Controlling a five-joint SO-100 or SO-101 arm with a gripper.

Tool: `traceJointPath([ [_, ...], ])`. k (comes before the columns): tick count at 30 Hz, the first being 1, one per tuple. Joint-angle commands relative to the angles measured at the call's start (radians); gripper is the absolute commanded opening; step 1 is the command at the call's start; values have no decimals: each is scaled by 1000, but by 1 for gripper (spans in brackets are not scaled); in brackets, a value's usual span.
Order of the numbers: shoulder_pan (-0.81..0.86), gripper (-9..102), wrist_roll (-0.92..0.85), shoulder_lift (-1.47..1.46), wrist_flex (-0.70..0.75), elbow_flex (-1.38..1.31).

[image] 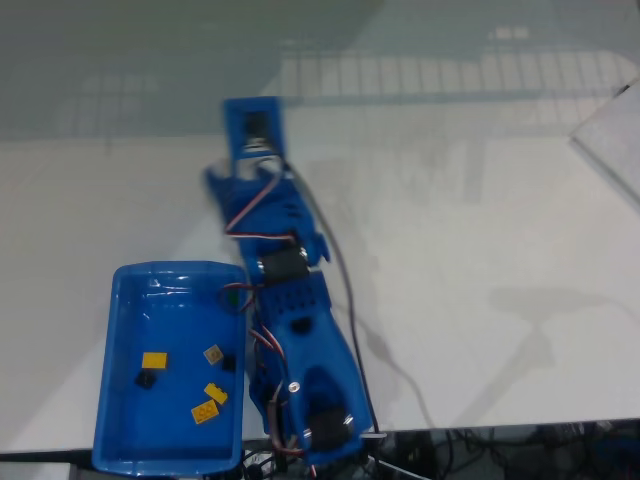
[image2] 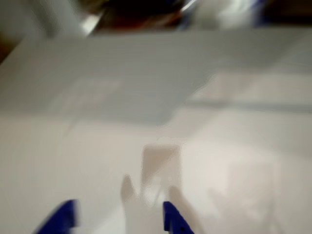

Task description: Pick up all the lego then put into the bin

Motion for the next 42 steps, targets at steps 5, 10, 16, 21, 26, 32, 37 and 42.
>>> traceJointPath([
  [5,272,0,-127,253,-114,341],
  [10,321,0,-158,327,-104,492],
  [16,336,0,-204,327,28,561],
  [21,339,0,-261,327,225,565],
  [26,341,0,-307,321,341,565],
  [32,337,1,-311,316,342,565],
  [37,345,1,-310,316,342,565],
  [42,345,1,-313,316,342,566],
])
